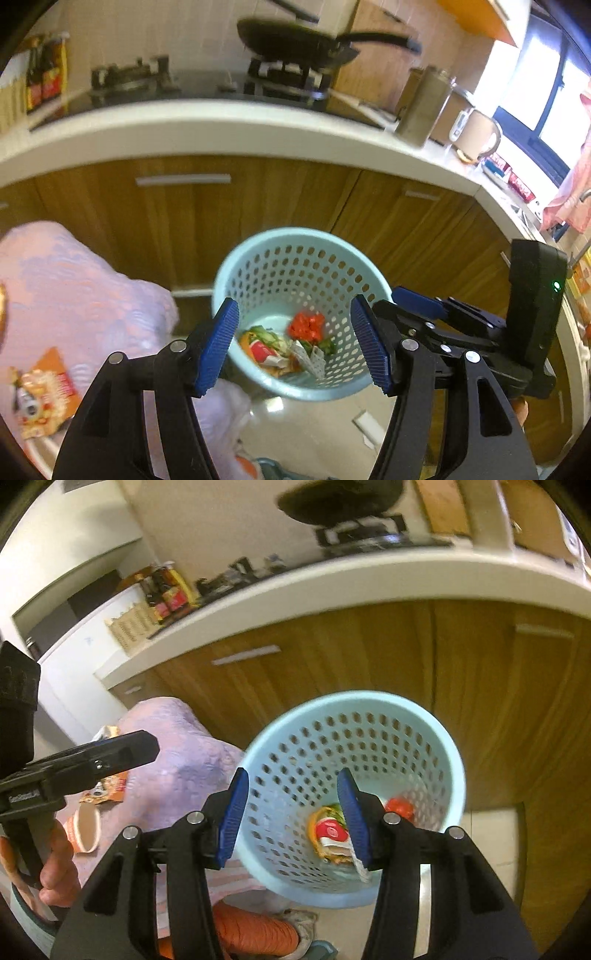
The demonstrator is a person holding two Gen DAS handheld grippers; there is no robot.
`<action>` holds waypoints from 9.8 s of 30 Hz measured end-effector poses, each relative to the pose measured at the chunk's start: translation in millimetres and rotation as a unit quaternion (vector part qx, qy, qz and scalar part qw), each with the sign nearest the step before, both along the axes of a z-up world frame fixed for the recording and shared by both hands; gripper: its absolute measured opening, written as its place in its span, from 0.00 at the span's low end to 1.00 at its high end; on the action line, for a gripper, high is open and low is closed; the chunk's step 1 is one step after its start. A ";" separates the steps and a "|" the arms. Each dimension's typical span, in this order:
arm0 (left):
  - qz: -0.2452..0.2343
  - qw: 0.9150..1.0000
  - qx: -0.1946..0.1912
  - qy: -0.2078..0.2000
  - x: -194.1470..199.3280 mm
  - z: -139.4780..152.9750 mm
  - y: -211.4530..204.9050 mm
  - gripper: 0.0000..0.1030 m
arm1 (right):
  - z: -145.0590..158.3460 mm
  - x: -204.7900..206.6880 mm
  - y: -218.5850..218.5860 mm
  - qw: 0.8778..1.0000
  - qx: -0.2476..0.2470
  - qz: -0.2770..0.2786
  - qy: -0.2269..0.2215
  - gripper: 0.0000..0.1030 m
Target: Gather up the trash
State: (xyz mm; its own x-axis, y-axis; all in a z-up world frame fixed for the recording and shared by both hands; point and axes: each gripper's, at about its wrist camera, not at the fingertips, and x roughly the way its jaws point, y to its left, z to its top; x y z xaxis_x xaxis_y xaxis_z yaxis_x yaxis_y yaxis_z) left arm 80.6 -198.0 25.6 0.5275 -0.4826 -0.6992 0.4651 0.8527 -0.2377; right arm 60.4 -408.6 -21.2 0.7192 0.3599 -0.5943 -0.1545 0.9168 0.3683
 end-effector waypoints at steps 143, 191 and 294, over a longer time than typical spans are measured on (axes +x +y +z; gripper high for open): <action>0.109 0.991 -0.049 -0.059 -54.7 32.7 168.3 0.55 | 29.9 -26.3 89.2 0.992 -0.064 -0.037 -0.103 0.06; -0.024 0.999 0.001 0.026 8.5 -20.5 31.7 0.76 | -8.4 -8.1 13.2 0.996 -0.009 -0.084 -0.013 0.39; 0.355 0.934 0.026 -0.039 -141.1 -5.2 304.4 0.51 | -8.1 -38.8 324.0 0.951 -0.033 0.299 -0.066 0.00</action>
State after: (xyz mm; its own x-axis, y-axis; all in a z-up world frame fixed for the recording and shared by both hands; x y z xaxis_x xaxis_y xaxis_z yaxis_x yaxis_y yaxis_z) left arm -60.5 106.4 20.3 0.7515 0.0424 -0.6584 -0.2086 0.9620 -0.1762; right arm 21.6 -84.6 -29.3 0.4671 0.6933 -0.5488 -0.6969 0.6706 0.2541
